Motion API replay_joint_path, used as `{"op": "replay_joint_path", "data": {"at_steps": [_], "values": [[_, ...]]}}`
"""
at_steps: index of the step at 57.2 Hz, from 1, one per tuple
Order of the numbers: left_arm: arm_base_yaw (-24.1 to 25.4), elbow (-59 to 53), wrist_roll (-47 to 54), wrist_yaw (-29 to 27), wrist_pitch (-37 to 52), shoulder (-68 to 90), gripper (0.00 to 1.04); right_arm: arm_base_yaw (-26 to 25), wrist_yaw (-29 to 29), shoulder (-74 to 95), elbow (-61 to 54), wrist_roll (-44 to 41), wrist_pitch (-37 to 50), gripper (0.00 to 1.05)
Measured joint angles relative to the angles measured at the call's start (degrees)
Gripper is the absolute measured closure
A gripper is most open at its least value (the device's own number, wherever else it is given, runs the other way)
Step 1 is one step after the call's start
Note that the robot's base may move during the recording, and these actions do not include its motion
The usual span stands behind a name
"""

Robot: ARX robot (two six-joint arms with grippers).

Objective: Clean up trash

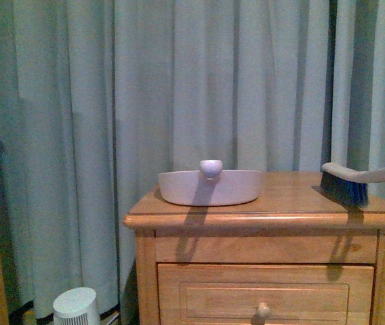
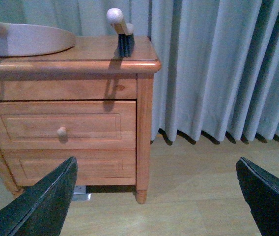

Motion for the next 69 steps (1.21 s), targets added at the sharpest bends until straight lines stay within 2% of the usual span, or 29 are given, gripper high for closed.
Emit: {"op": "replay_joint_path", "data": {"at_steps": [52,55,57,64,69], "values": [[0.00,0.00,0.00,0.00,0.00,0.00,0.08,0.00,0.02,0.00,0.00,0.00,-0.02,0.07],[1.01,1.29,-2.40,5.79,-4.11,2.12,0.08,0.00,0.07,0.00,0.00,0.00,-0.02,0.07],[0.92,1.88,-3.19,7.50,-4.98,4.42,0.08,0.00,-0.04,0.00,0.00,0.02,-0.02,0.07],[-4.46,5.53,-3.63,4.63,0.04,17.22,0.08,0.00,0.02,0.00,0.00,0.02,-0.02,0.07],[-10.69,12.20,-0.94,0.70,6.82,30.14,0.08,0.00,0.00,0.00,0.00,0.02,-0.02,0.07]]}}
